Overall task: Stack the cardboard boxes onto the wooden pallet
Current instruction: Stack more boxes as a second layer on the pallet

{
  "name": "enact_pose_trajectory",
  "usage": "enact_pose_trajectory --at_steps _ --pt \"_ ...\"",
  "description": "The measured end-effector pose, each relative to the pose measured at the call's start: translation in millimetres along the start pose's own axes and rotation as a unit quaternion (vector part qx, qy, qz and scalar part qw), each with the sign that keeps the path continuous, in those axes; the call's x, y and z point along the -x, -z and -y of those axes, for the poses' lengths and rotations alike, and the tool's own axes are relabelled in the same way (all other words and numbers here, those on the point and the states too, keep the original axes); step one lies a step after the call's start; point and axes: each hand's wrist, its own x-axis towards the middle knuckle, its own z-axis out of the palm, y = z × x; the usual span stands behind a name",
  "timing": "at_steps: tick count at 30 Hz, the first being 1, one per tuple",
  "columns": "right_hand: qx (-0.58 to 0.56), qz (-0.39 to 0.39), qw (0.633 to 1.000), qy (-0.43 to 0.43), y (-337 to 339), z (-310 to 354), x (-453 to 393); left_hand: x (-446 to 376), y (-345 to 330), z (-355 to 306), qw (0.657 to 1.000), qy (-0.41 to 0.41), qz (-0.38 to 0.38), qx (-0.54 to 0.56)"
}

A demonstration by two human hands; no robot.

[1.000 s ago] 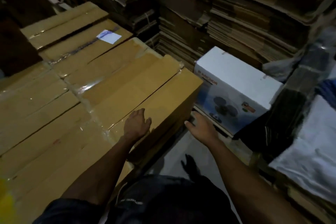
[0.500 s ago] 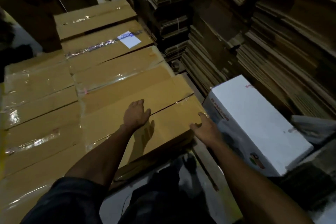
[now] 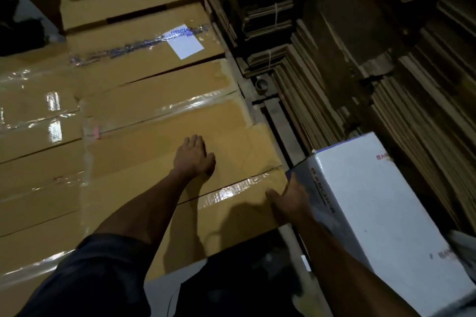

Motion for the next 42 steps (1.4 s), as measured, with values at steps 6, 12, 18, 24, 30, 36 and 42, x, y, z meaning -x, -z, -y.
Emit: enact_pose_trajectory --at_steps 6,12,18,24,30,36,42 --pt "-0.025 0.003 1.0 -0.008 -14.0 0.4 -19.5 -8.6 -10.1 -1.6 1.0 0.001 0.005 0.011" --pt "-0.039 -0.006 0.999 -0.004 -16.1 5.8 -20.0 -6.1 -2.7 -7.5 1.0 0.022 -0.013 0.011" --pt "-0.02 -0.014 1.0 0.009 -16.4 12.7 -29.7 -9.5 -1.6 -4.2 0.998 0.047 -0.032 0.022" --pt "0.039 -0.025 0.999 0.011 -26.3 15.5 -31.7 -17.8 -19.2 7.5 0.999 0.028 0.018 -0.019" --pt "0.043 -0.059 0.997 0.003 -38.4 14.6 -31.2 -18.4 -27.6 3.5 0.997 0.043 0.029 -0.055" --pt "0.064 -0.008 0.998 0.016 -31.9 12.7 -34.9 -19.8 -31.8 2.1 0.996 0.052 0.037 -0.059" --pt "0.081 -0.007 0.997 -0.002 -26.5 17.0 -30.8 -18.6 -22.2 0.9 0.996 0.054 0.051 -0.05"
